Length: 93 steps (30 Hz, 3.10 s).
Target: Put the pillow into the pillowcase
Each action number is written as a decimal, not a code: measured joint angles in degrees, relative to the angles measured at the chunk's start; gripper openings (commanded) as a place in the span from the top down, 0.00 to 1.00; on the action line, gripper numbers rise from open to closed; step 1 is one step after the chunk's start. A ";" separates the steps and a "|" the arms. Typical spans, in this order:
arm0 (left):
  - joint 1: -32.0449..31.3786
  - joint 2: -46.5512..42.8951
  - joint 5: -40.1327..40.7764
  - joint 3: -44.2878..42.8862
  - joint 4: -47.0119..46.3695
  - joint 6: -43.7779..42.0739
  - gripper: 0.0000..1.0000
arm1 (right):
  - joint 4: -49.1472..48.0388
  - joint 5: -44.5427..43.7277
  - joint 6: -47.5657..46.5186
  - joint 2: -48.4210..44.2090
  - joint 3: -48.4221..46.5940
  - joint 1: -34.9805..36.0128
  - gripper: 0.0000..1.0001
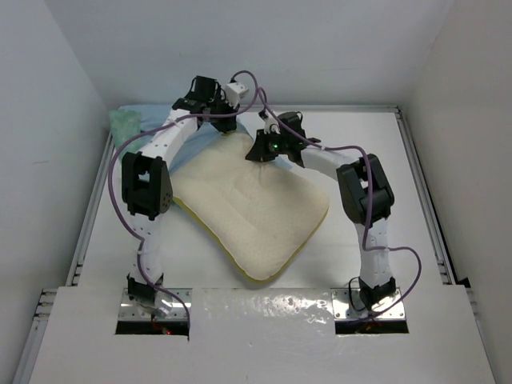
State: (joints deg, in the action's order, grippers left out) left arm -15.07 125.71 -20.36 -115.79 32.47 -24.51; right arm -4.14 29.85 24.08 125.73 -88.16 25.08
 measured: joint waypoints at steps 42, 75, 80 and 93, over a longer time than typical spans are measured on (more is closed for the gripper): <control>21.86 -12.48 -3.65 31.91 4.04 6.16 0.28 | 18.45 -31.71 -19.04 -10.40 -1.36 24.61 0.01; 10.86 -25.00 -26.14 33.73 23.78 -29.75 1.00 | 12.79 -51.91 13.75 7.89 -27.61 17.35 1.00; 12.37 -25.38 -32.15 31.87 31.80 -38.34 0.52 | 7.58 -47.58 16.72 7.96 -19.47 18.67 0.42; 12.15 -25.66 -21.59 23.58 19.52 -16.15 0.76 | 5.73 -25.20 1.90 -13.68 0.61 10.36 0.91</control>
State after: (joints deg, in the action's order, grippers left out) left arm -2.92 100.05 -41.95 -92.20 51.99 -40.66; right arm 1.58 4.64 25.98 112.05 -87.55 35.44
